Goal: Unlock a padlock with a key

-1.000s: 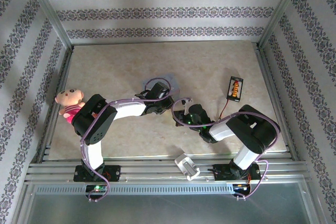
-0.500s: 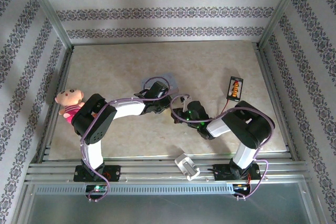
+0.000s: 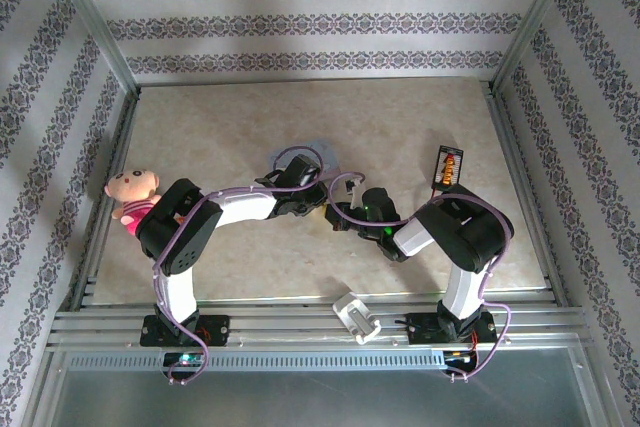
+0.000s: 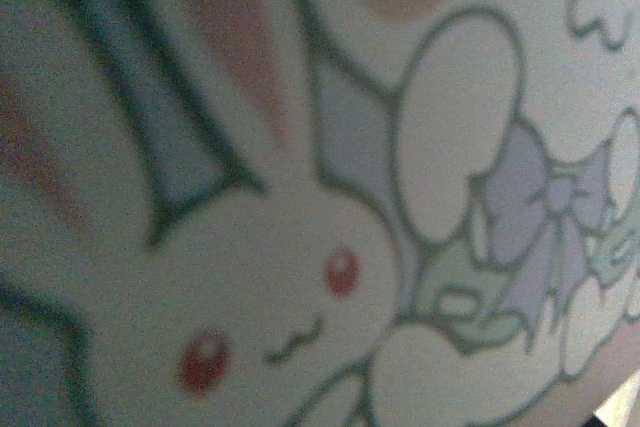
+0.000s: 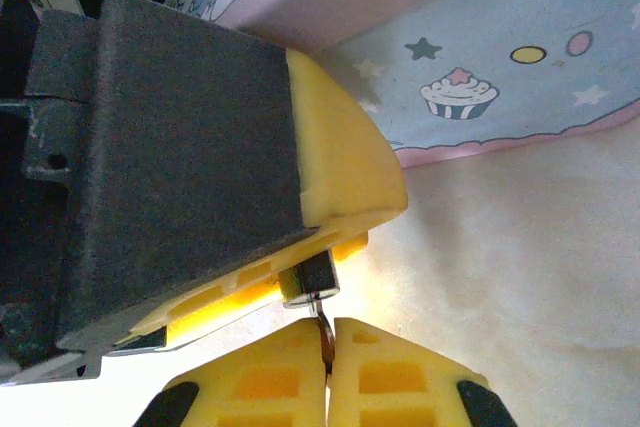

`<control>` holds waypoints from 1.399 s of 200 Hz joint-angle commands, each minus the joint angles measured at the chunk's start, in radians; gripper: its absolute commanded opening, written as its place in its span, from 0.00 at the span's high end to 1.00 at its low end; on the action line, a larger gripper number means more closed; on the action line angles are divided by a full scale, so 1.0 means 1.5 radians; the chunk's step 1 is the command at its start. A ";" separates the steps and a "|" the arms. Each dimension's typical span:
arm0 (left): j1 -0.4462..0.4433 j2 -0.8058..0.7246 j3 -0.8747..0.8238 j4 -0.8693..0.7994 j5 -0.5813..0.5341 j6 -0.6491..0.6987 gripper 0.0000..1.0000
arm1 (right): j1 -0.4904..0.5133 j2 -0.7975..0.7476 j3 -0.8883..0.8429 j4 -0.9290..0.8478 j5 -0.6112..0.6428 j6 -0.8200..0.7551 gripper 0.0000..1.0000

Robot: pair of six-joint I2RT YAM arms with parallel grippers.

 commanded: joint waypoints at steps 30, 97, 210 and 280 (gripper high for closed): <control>-0.015 0.014 -0.011 0.020 0.066 0.001 1.00 | -0.012 -0.007 0.022 0.089 0.021 0.013 1.00; -0.016 0.009 -0.021 0.025 0.069 0.000 1.00 | -0.027 -0.009 0.031 0.086 0.030 0.027 1.00; -0.016 0.008 -0.030 0.039 0.071 -0.005 1.00 | -0.008 -0.047 0.038 -0.009 0.111 -0.006 1.00; -0.005 0.005 -0.042 0.058 0.050 -0.025 1.00 | -0.004 -0.071 -0.006 -0.017 0.104 -0.002 0.70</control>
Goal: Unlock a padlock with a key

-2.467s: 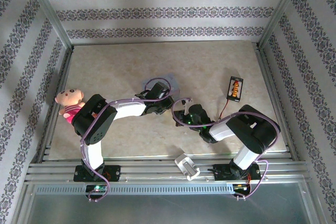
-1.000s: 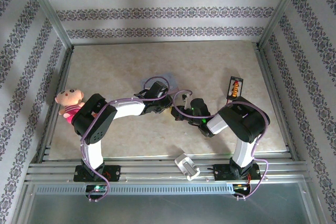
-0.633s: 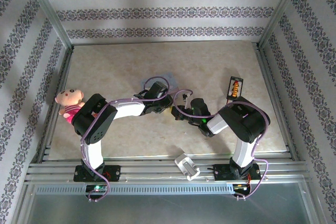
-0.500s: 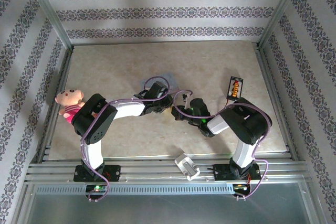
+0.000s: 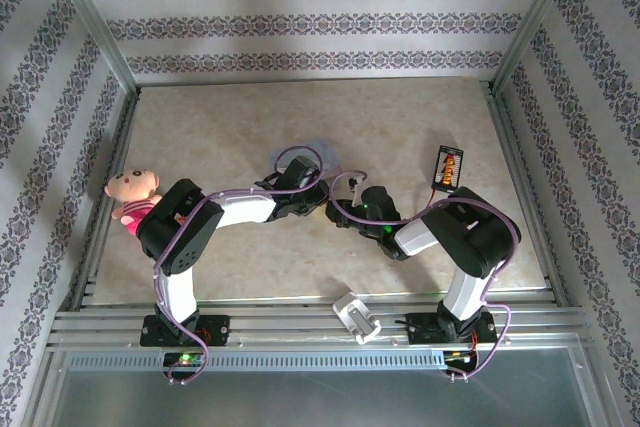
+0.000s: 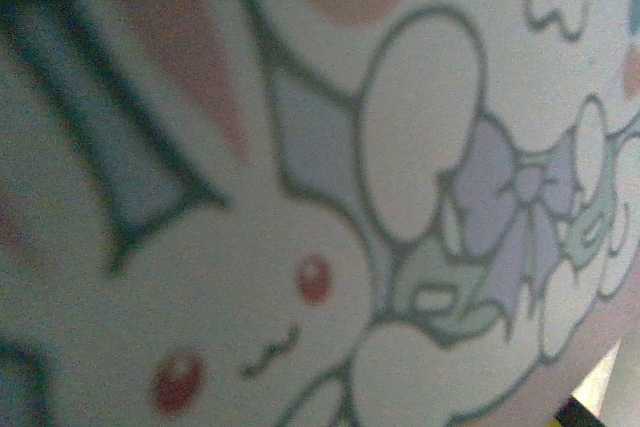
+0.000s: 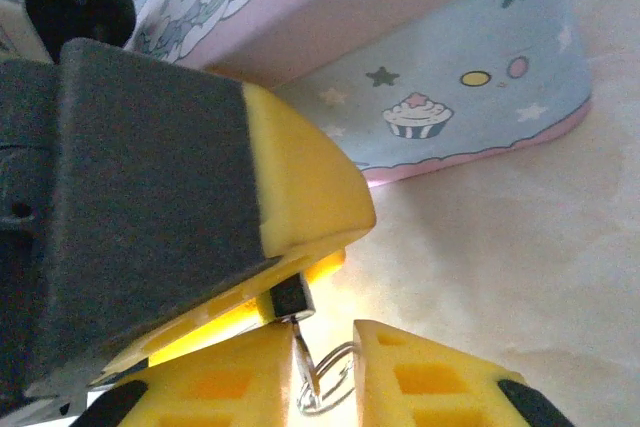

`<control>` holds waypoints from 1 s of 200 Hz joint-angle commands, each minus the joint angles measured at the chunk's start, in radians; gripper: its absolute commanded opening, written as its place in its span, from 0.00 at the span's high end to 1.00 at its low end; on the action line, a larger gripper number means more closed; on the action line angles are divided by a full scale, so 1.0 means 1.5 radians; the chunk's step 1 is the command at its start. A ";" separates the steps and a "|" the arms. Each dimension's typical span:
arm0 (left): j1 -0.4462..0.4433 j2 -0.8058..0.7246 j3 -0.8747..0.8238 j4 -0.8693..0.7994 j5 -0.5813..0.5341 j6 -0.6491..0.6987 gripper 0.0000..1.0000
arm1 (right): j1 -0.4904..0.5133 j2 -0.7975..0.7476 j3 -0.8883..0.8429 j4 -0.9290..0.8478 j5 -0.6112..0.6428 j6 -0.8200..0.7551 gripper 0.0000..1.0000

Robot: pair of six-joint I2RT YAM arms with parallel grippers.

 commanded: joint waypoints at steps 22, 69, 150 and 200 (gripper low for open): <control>-0.001 0.007 -0.024 0.000 0.042 -0.031 1.00 | 0.002 -0.062 -0.037 0.035 0.042 0.002 0.69; 0.001 0.009 -0.017 -0.004 0.043 -0.031 1.00 | 0.019 -0.115 -0.061 0.005 0.047 0.006 0.72; 0.000 0.005 -0.015 -0.002 0.055 -0.030 1.00 | 0.029 -0.051 -0.037 0.016 0.051 0.010 0.75; 0.001 0.004 -0.018 0.003 0.061 -0.028 1.00 | 0.024 -0.014 -0.023 0.059 0.030 0.022 0.76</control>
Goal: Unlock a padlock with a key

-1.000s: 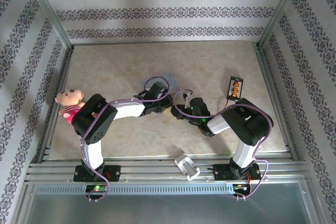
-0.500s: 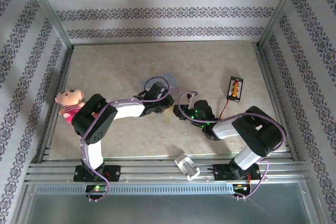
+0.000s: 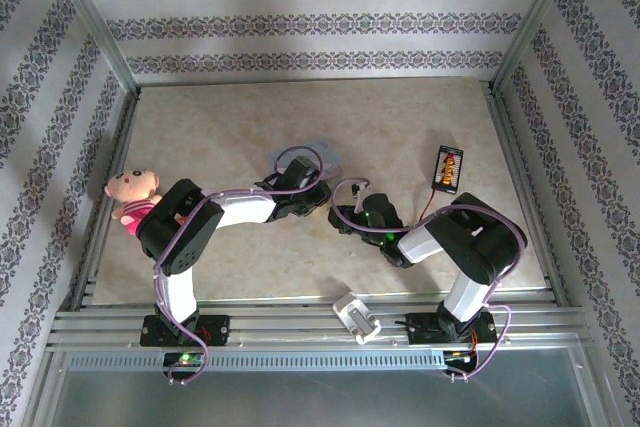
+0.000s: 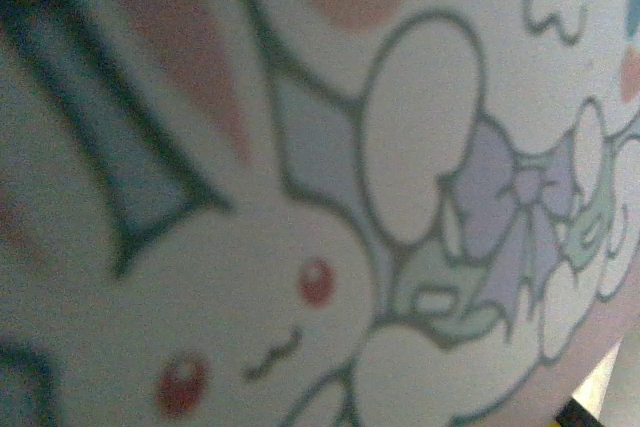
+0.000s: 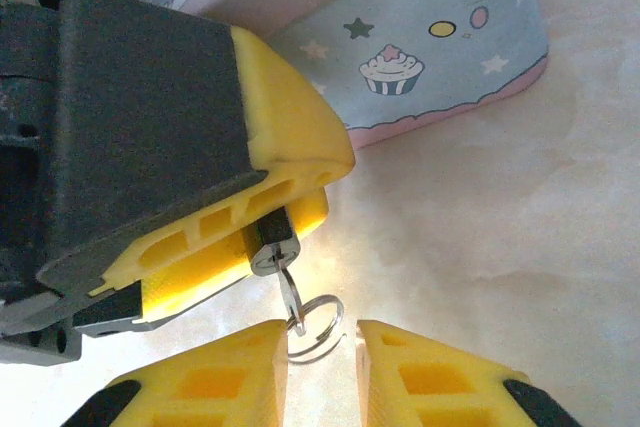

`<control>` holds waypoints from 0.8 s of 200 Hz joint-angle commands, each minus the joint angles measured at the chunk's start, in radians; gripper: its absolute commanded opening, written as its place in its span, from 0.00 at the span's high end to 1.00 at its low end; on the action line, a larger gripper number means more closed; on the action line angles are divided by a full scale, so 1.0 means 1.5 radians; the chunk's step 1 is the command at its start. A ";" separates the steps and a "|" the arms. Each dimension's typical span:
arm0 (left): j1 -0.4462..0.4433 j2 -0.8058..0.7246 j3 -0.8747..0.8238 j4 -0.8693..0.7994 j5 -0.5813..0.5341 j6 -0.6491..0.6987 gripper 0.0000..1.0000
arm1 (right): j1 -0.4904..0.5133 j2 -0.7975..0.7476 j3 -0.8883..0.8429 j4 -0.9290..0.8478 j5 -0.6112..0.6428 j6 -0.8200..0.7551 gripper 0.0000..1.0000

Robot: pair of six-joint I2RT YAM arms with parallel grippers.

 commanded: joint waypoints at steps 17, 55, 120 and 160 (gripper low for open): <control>0.001 0.004 -0.017 0.002 0.061 -0.031 1.00 | -0.005 0.022 0.021 0.069 -0.021 0.023 0.77; 0.001 0.003 -0.022 0.017 0.069 -0.035 1.00 | -0.025 0.044 0.020 0.110 -0.051 0.045 0.77; 0.001 0.004 -0.020 0.028 0.072 -0.036 1.00 | -0.030 0.090 0.013 0.168 -0.064 0.081 0.82; 0.000 0.008 -0.021 0.033 0.075 -0.039 1.00 | -0.033 0.124 0.004 0.229 -0.067 0.107 0.82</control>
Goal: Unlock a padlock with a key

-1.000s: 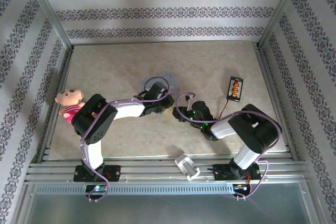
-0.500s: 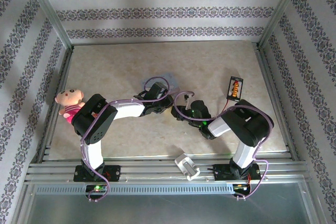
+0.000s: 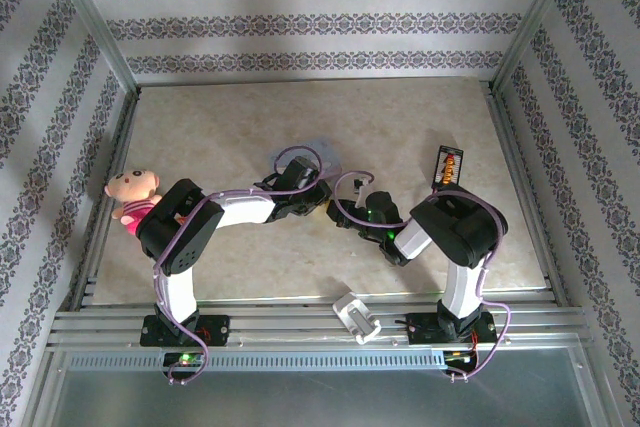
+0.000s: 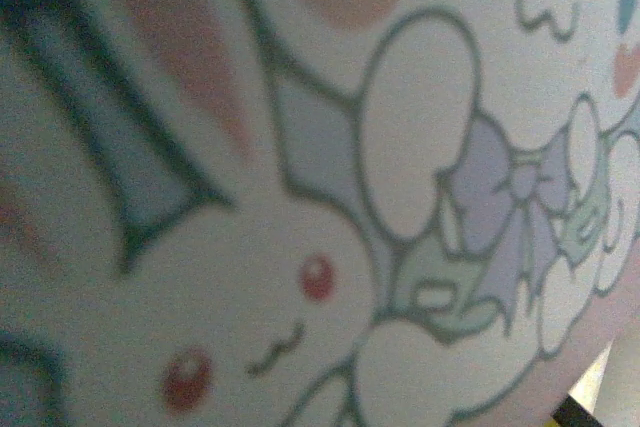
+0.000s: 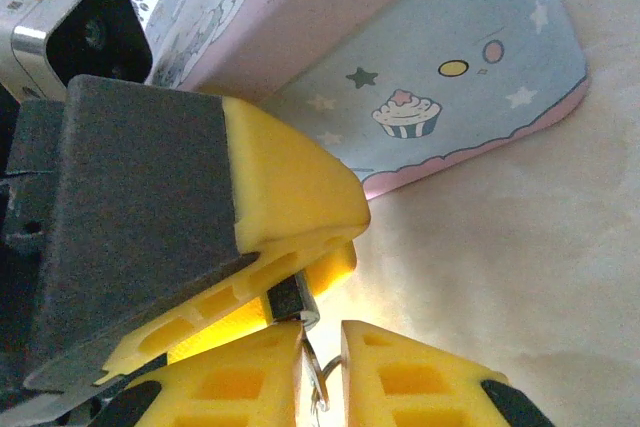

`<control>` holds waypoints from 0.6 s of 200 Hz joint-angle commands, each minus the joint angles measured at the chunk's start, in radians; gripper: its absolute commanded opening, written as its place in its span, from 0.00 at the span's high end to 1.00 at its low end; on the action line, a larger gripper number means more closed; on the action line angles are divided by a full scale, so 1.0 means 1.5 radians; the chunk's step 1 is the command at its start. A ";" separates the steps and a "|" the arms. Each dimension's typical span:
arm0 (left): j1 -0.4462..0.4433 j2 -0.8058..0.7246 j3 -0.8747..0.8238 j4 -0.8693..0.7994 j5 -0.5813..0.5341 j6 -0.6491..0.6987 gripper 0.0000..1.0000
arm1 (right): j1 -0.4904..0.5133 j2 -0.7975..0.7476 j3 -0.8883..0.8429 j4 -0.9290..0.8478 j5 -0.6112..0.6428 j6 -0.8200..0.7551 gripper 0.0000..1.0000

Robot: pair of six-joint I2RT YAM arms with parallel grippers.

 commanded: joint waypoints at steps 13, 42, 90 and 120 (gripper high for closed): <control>-0.002 0.008 -0.015 0.012 0.075 -0.039 1.00 | -0.010 0.041 -0.008 0.092 -0.014 0.037 0.82; -0.002 0.008 -0.015 0.011 0.074 -0.038 1.00 | -0.021 0.073 -0.013 0.140 -0.020 0.066 0.85; -0.002 0.008 -0.018 0.017 0.075 -0.039 1.00 | -0.023 0.066 -0.012 0.139 -0.020 0.082 0.90; -0.002 0.009 -0.021 0.031 0.080 -0.041 1.00 | -0.029 0.081 -0.003 0.138 -0.016 0.158 0.95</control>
